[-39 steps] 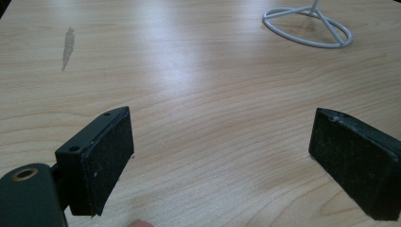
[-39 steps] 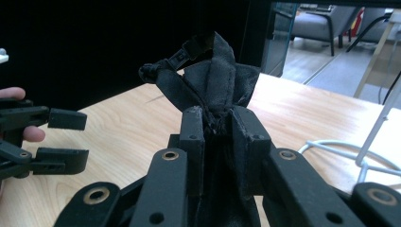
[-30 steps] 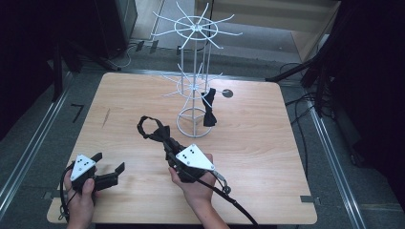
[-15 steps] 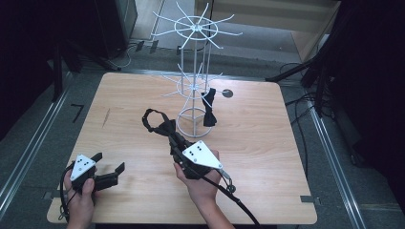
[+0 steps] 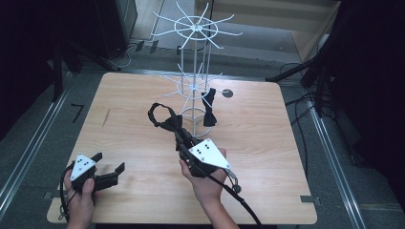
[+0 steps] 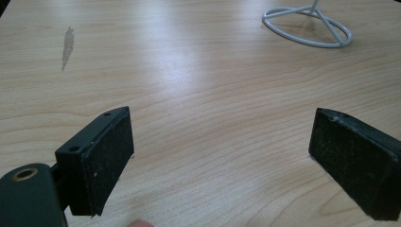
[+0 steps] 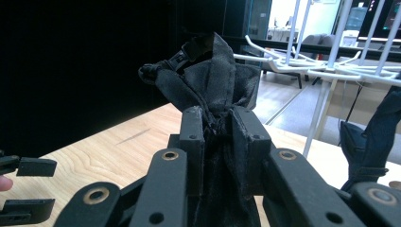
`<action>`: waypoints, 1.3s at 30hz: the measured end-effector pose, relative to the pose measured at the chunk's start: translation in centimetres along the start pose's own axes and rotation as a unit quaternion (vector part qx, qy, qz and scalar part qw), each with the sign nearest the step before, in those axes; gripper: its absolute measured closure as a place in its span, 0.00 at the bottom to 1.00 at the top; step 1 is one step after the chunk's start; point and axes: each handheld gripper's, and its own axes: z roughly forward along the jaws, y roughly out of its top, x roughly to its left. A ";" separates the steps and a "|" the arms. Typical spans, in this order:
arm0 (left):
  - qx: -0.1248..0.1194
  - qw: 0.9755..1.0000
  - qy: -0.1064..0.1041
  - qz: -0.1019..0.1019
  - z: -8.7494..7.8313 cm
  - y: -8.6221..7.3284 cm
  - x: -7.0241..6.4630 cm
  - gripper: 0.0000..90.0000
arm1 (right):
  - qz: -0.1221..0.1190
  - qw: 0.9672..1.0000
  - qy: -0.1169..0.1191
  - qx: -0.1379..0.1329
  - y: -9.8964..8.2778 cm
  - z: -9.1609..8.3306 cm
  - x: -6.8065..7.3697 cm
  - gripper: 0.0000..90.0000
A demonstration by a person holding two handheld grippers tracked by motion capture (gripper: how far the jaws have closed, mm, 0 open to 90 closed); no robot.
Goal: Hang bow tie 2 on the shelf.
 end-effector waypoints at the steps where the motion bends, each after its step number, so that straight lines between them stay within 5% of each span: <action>1: 0.000 1.000 0.000 0.000 0.0 0.0 0.0 0.09 | 0.000 1.000 0.000 0.000 0.0 0.0 0.0 0.85; 39: -0.001 1.000 0.001 -0.001 0.0 0.0 0.0 0.09 | 0.012 0.999 -0.034 -0.011 0.3 -2.0 -2.6 0.85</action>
